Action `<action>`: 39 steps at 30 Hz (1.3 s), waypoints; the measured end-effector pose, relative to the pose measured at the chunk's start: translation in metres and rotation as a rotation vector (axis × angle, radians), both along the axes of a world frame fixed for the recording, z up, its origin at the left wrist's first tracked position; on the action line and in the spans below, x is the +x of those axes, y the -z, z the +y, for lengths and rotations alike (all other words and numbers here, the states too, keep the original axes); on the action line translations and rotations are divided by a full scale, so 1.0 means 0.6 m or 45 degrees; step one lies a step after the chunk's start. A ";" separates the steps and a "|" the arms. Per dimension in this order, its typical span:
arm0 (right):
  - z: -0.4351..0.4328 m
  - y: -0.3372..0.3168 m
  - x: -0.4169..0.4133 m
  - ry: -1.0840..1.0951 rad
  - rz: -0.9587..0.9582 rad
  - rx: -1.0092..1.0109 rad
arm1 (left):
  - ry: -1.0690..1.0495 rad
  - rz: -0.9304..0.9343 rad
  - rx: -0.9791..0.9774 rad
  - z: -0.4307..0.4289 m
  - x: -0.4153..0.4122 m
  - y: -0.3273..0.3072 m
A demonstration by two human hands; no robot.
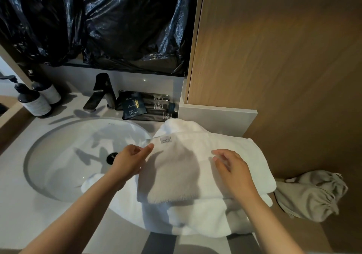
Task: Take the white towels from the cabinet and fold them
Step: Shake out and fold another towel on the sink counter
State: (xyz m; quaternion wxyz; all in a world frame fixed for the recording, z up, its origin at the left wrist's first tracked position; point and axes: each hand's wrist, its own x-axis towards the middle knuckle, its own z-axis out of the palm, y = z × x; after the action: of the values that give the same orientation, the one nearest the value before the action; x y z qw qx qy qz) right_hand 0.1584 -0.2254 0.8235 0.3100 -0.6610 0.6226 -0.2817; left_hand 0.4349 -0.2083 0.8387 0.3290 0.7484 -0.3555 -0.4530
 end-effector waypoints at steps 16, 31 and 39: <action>0.026 0.030 -0.078 0.228 0.091 0.191 | 0.132 -0.621 -0.360 -0.028 0.001 0.050; 0.076 0.027 -0.158 0.097 -0.021 0.170 | 1.075 -0.794 -0.650 0.034 -0.160 -0.020; 0.088 0.066 -0.178 0.013 0.167 0.047 | 1.205 -0.960 -0.585 0.039 -0.160 0.012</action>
State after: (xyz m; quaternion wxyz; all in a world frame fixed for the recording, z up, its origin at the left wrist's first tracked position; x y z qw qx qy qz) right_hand 0.0517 -0.1726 0.7839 0.2794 -0.6690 0.6500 -0.2278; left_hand 0.3387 -0.1847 0.8315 0.0981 0.5292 -0.8259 -0.1676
